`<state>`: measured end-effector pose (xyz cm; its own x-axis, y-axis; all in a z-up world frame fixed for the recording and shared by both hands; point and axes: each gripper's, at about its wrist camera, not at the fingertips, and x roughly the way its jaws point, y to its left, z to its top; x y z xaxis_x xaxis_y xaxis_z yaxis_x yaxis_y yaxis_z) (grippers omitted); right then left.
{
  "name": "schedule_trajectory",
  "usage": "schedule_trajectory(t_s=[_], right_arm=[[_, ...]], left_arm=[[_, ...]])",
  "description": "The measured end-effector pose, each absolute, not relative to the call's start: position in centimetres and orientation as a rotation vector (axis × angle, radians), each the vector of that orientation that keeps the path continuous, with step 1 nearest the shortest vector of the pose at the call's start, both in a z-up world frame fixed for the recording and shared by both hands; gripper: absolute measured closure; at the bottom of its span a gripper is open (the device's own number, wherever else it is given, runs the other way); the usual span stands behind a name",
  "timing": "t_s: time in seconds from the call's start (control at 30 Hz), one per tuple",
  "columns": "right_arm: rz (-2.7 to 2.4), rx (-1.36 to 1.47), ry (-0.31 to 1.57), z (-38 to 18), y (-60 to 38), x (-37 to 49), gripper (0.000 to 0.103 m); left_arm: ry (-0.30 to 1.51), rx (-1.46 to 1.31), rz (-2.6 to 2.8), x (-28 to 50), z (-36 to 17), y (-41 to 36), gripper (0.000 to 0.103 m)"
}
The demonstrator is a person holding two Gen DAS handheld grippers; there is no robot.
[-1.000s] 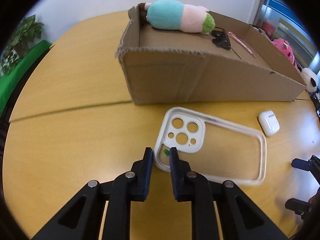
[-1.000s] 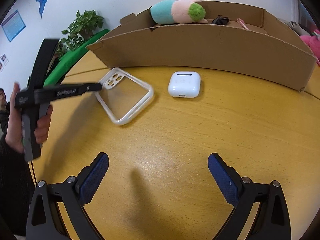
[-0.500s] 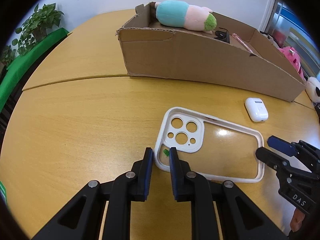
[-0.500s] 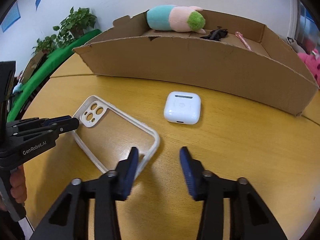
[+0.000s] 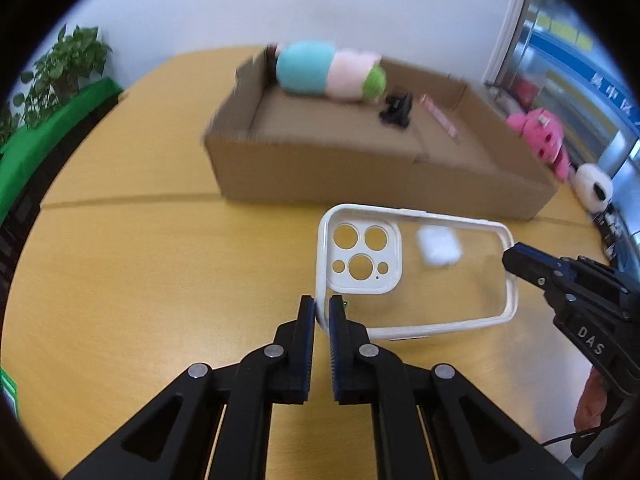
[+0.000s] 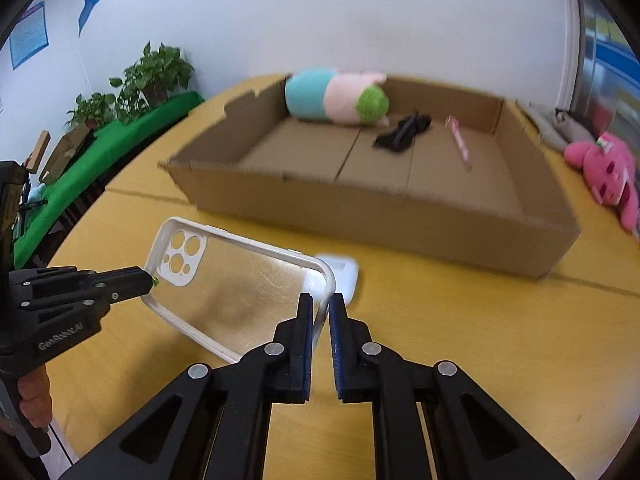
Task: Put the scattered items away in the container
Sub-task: 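Reach the left gripper to the clear phone case rim and close on it, then lift the phone case with the left gripper and carry it over the box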
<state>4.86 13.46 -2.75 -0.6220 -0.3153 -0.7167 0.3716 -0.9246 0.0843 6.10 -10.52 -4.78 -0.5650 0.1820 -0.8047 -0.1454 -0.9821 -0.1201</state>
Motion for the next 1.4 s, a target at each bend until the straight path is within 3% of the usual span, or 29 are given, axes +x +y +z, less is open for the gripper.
schedule_trajectory(t_s=[0.43,0.7,0.93,1.17,1.4], right_arm=[[-2.644,0.851,0.088,11.8,14.5,-5.2,0.096],[-2.633,0.915,0.095,16.5,12.6,-14.0,0.097],[-2.591,1.042,0.063,15.6,10.9,-21.4,0.098],[-2.552,1.209,0.001,9.8,10.0,-27.0,0.098],[-2.493,1.345,-0.009,3.5,9.4,-28.0,0.098]], left_arm=[[0.043,-0.936,2.712,-1.5,10.4,-7.5,0.096],[0.08,-0.962,2.735,-9.6,14.6,-7.2,0.096],[0.078,-1.052,2.683,-15.1,14.0,-7.9,0.096],[0.124,-1.159,2.632,-19.8,11.4,-7.3,0.096],[0.046,-1.308,2.558,-21.5,4.8,-8.5,0.096]])
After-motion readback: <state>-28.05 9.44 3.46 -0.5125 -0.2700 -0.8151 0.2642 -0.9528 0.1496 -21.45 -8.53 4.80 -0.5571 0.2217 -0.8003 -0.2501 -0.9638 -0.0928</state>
